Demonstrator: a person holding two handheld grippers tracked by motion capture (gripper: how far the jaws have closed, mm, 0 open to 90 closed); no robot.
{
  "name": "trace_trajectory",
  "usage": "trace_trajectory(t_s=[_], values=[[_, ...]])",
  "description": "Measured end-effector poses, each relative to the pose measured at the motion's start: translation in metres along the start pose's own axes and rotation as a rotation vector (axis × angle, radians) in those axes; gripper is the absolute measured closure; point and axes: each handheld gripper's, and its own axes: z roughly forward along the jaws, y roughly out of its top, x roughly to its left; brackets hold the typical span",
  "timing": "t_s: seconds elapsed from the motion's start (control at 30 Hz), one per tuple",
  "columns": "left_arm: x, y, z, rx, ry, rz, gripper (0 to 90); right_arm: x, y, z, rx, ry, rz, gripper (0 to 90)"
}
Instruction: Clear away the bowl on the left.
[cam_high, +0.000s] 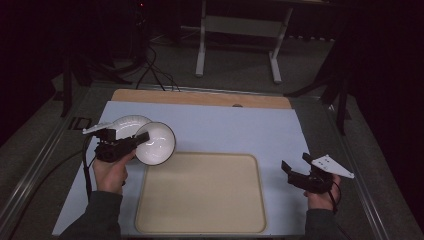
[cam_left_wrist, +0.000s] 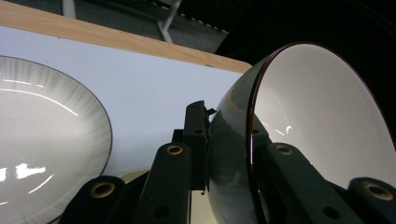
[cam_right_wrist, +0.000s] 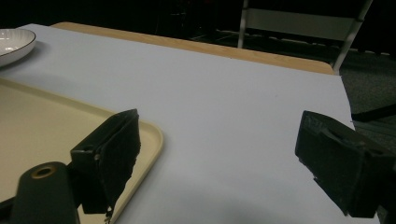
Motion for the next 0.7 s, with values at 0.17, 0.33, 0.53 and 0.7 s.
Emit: trace_trajectory(t_s=[0.17,0.33,0.53,0.7], values=[[-0.004,-0.001,0.003,0.013,-0.006,0.009,78.9,0.000,0.000,0.000,0.000,0.000,-0.003,13.6],[-0.006,-0.002,0.005,0.023,-0.013,0.013,78.9,0.000,0.000,0.000,-0.001,0.000,0.001,13.5],[-0.009,-0.006,0.010,0.040,-0.017,0.022,78.9,0.000,0.000,0.000,0.000,0.000,-0.001,13.6],[-0.012,-0.007,0.014,0.051,-0.019,0.027,78.9,0.000,0.000,0.000,-0.001,0.000,0.000,13.6]])
